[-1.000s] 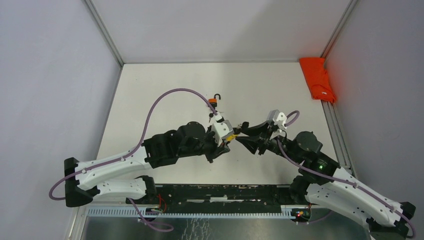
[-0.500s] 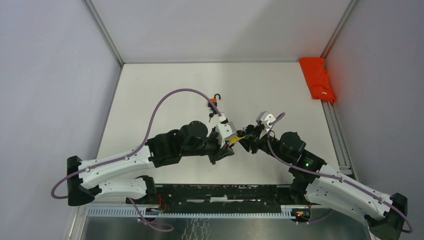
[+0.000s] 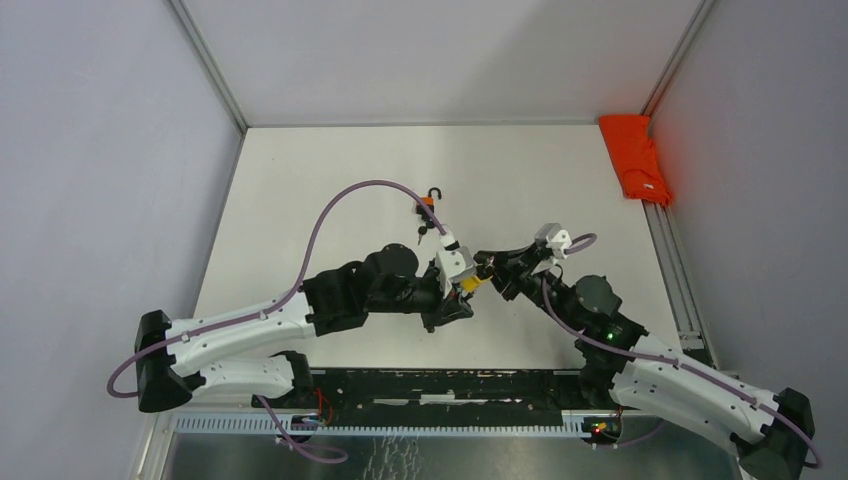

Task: Unlock with the key

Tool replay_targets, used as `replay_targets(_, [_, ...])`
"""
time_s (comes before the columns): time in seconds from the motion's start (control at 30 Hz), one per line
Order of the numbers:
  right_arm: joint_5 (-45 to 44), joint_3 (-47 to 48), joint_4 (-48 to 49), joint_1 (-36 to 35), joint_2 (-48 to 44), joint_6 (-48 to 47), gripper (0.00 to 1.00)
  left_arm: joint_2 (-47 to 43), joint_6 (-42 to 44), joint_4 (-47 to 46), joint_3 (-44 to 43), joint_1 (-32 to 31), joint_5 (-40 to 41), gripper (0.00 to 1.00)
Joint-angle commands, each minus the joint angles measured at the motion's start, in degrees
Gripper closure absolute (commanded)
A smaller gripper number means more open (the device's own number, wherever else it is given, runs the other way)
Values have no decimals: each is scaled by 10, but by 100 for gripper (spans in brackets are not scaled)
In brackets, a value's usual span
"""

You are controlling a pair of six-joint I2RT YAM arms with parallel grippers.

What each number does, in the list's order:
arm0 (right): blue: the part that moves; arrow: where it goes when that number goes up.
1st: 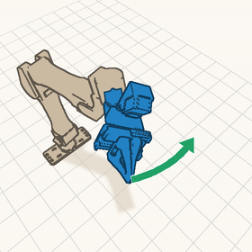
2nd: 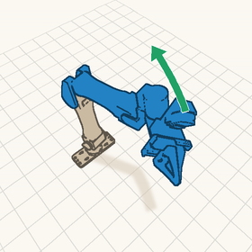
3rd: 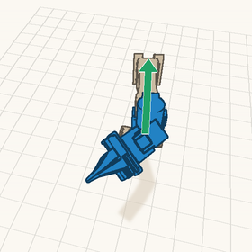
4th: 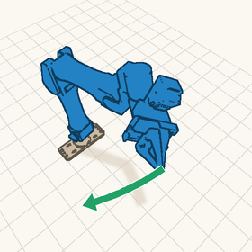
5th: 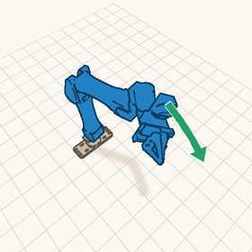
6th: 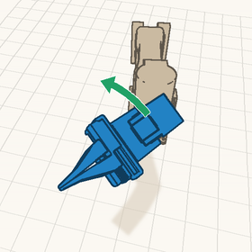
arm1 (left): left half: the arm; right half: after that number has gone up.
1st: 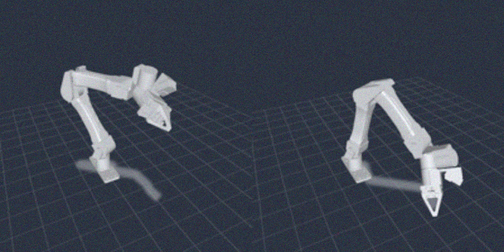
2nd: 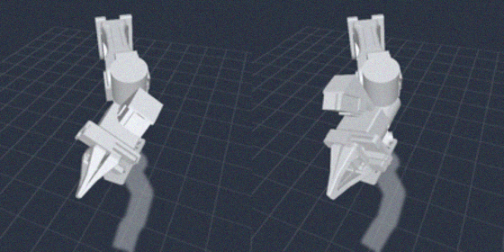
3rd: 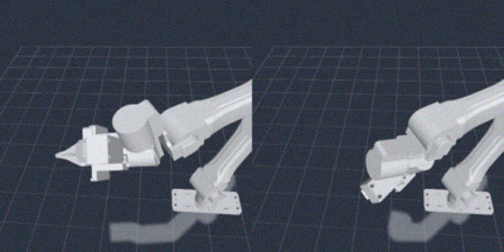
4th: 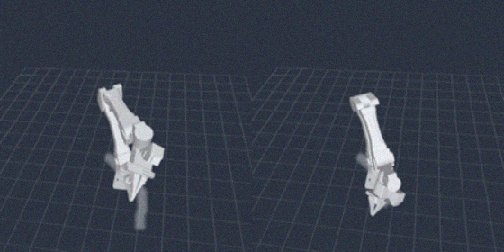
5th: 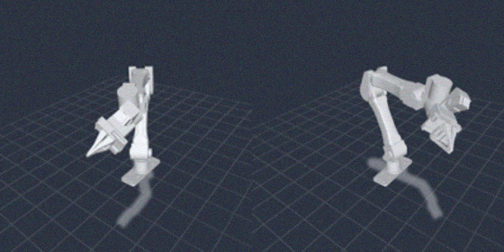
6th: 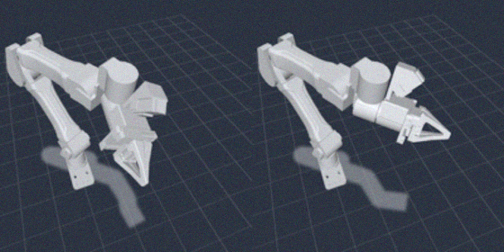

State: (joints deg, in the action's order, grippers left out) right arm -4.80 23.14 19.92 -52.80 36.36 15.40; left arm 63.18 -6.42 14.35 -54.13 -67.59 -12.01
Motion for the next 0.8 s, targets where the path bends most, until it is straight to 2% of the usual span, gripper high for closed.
replay_targets(0.0, [40, -15, 81, 0, -27, 25, 83, -9, -20, -71, 7, 11, -21, 96])
replay_targets(0.33, [121, -40, 123, 1, -53, 79, 81, 6, -31, -108, 27, 72, -52, 96])
replay_targets(0.77, [110, -36, 103, 0, -23, 70, 82, 97, -38, -142, 26, 90, -101, 96])
